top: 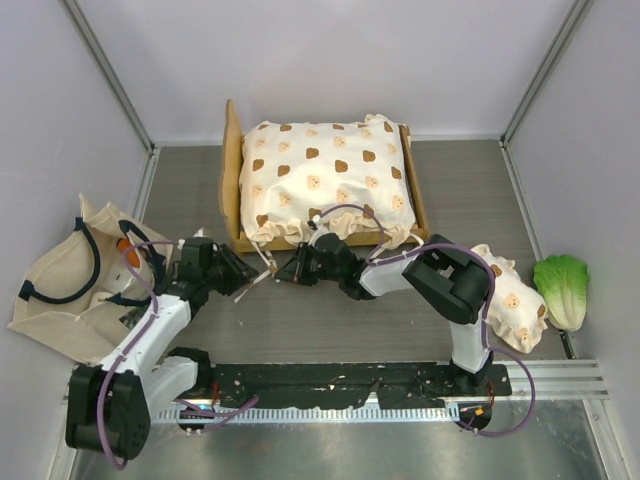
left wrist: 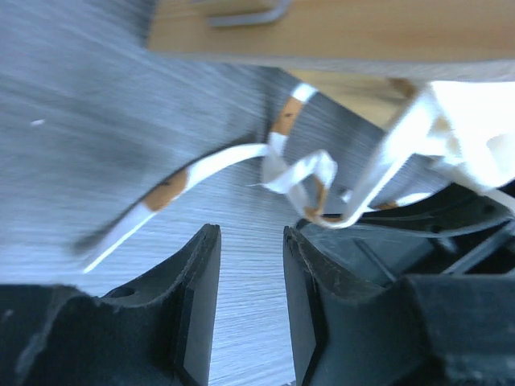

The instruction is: Set up the pet bed

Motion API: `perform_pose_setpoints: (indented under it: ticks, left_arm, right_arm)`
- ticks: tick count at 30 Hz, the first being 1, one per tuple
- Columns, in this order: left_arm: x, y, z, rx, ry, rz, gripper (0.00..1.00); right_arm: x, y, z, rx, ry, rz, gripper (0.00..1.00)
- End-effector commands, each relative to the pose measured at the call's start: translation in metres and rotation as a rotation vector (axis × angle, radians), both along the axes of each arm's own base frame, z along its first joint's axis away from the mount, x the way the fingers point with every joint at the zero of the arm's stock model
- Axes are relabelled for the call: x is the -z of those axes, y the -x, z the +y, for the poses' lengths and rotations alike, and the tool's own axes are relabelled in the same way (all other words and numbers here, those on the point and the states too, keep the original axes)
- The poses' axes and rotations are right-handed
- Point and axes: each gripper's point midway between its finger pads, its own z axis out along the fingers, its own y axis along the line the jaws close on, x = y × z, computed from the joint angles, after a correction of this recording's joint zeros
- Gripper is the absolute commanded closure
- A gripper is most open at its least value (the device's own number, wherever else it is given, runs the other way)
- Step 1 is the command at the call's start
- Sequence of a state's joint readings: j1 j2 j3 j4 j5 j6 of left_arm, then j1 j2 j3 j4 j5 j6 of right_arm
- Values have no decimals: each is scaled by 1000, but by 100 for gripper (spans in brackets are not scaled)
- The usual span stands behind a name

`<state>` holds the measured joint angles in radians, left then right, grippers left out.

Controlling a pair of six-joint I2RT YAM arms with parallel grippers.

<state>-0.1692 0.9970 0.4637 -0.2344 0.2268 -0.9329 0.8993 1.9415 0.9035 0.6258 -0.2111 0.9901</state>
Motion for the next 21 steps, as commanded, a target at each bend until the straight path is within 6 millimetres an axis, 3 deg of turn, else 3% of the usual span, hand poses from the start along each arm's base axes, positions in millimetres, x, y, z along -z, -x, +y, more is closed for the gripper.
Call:
perform_pose_setpoints:
  ticks: [1, 8, 12, 21]
  left_arm:
    - [9, 17, 34, -64, -189, 59, 59]
    - [25, 34, 56, -141, -275, 107, 57]
    - [27, 33, 64, -135, -354, 105, 55]
    - [27, 27, 50, 4, -531, 78, 50]
  right_arm:
    - [-22, -6, -3, 16, -19, -64, 99]
    - [-25, -3, -3, 1, -32, -69, 99]
    - [-31, -2, -1, -11, -48, -73, 99]
    - [-39, -3, 2, -31, -72, -74, 99]
